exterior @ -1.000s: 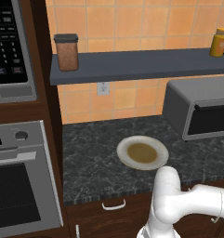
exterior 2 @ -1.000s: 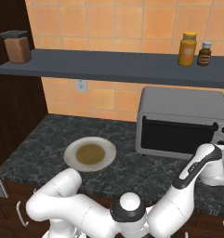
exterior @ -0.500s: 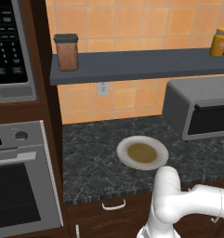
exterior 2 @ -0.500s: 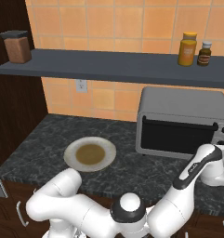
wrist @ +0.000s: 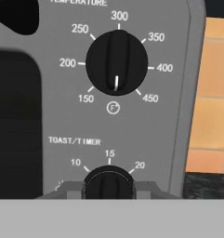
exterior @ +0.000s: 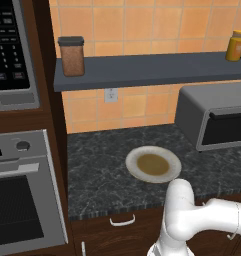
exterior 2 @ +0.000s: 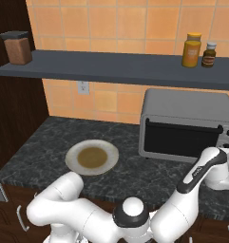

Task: Pick up the kebab skewer and baguette bread, and place them inside the toaster oven. Close the toaster oven door and start by setting the timer.

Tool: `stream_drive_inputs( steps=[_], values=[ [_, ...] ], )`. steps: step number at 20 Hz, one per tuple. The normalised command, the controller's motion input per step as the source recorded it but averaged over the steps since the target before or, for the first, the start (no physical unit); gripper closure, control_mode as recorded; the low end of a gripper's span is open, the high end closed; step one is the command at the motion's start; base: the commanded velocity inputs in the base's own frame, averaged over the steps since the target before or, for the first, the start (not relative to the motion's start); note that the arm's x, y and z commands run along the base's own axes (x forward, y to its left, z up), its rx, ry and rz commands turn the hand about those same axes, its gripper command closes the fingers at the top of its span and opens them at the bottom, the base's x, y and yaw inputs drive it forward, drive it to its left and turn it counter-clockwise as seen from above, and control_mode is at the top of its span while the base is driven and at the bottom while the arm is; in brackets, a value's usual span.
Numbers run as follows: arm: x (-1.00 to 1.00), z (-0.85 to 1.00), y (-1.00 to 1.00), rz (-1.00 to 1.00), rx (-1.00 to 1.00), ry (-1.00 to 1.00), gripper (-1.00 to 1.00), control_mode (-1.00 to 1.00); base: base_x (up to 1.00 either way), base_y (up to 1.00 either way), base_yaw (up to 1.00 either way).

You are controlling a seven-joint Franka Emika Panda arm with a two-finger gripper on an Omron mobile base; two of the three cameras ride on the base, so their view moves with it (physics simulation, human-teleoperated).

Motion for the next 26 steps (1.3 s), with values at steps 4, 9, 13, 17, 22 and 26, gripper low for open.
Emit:
stream_drive_inputs(
  steps=[4, 9, 13, 17, 22, 26],
  values=[
    [0.0, 0.0, 0.0, 0.0, 0.0, 0.0, 1.0, -1.0, 0.0, 0.0, 0.0],
    [-0.03, -0.02, -0.06, 0.0, 0.03, 0.0, 1.0, -1.0, 0.0, 0.0, 0.0],
    [-0.07, -0.03, -0.01, -0.01, 0.07, 0.0, 1.0, -1.0, 0.0, 0.0, 0.0],
    [-0.04, 0.0, 0.0, 0.0, 0.08, 0.0, 1.0, -1.0, 0.0, 0.0, 0.0],
    [-0.11, 0.0, 0.0, 0.0, 0.08, 0.0, 1.0, -1.0, 0.0, 0.0, 0.0],
    [-0.05, -0.02, 0.0, 0.0, 0.11, 0.0, 1.0, -1.0, 0.0, 0.0, 0.0]
  ],
)
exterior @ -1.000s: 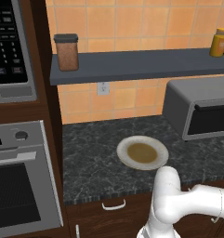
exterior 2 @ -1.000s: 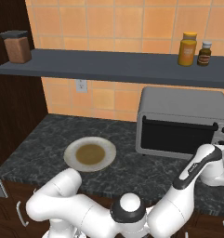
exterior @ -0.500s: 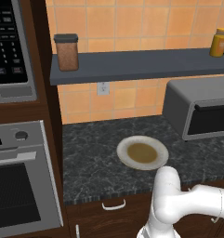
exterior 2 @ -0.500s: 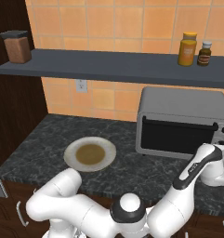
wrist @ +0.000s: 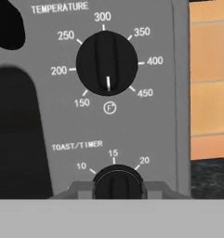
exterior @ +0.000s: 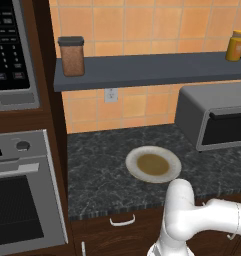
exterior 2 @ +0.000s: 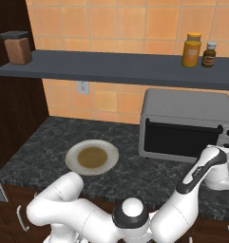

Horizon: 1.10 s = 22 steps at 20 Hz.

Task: Pick up the kebab skewer and baguette bread, and place them inside the toaster oven. Close the toaster oven door and start by setting the timer.

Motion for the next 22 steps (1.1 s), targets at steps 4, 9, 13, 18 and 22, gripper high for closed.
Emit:
stream_drive_inputs(
  steps=[4, 9, 13, 18, 22],
  values=[
    [-0.08, 0.0, 0.0, 0.0, 0.11, 0.0, 1.0, -1.0, 0.0, 0.0, 0.0],
    [-0.08, 0.0, 0.0, 0.0, 0.14, 0.0, 1.0, -1.0, 0.0, 0.0, 0.0],
    [-0.02, 0.0, -0.04, 0.01, 0.15, 0.0, 1.0, -1.0, 0.0, 0.0, 0.0],
    [0.0, 0.0, -0.04, 0.03, 0.15, 0.0, 1.0, -1.0, 0.0, 0.0, 0.0],
    [0.0, 0.0, -0.01, 0.05, 0.14, 0.0, 1.0, -1.0, 0.0, 0.0, 0.0]
  ],
)
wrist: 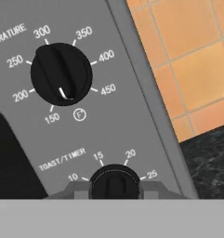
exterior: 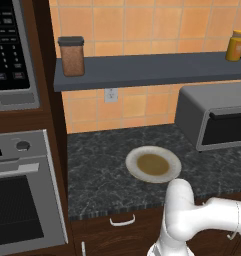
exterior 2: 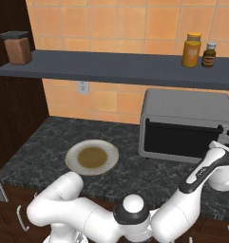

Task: Pick up the kebab skewer and baguette bread, and place them inside the toaster oven. Close the toaster oven door and start by setting the timer.

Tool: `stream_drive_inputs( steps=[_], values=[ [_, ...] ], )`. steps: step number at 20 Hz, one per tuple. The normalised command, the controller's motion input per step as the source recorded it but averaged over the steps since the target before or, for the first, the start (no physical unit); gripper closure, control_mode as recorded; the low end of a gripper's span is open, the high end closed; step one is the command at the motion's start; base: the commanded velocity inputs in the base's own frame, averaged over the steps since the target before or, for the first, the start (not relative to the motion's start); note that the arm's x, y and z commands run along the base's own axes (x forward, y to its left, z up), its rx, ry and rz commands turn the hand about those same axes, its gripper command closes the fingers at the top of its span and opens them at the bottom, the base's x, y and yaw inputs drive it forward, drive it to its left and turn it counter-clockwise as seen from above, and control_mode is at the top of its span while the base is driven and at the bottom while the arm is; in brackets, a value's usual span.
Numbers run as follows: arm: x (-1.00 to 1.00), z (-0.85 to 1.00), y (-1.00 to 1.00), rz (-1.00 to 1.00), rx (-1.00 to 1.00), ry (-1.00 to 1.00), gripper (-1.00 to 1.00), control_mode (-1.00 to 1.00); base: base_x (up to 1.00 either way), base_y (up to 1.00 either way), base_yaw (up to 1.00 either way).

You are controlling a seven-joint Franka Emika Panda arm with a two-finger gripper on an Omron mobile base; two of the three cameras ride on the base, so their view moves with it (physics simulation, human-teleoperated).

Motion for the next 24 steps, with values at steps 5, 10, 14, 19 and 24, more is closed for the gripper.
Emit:
stream_drive_inputs(
  steps=[5, 10, 14, 19, 24],
  values=[
    [0.0, 0.0, 0.0, 0.06, 0.13, 0.0, 1.0, -1.0, 0.0, 0.0, 0.0],
    [0.0, 0.0, 0.0, 0.05, 0.15, 0.0, 1.0, -1.0, 0.0, 0.0, 0.0],
    [0.0, 0.0, 0.0, 0.02, 0.13, 0.0, 1.0, -1.0, 0.0, 0.0, 0.0],
    [0.0, 0.0, 0.0, 0.01, 0.12, 0.0, 1.0, -1.0, 0.0, 0.0, 0.0],
    [0.0, 0.0, 0.0, 0.0, 0.12, 0.0, 1.0, -1.0, 0.0, 0.0, 0.0]
  ],
)
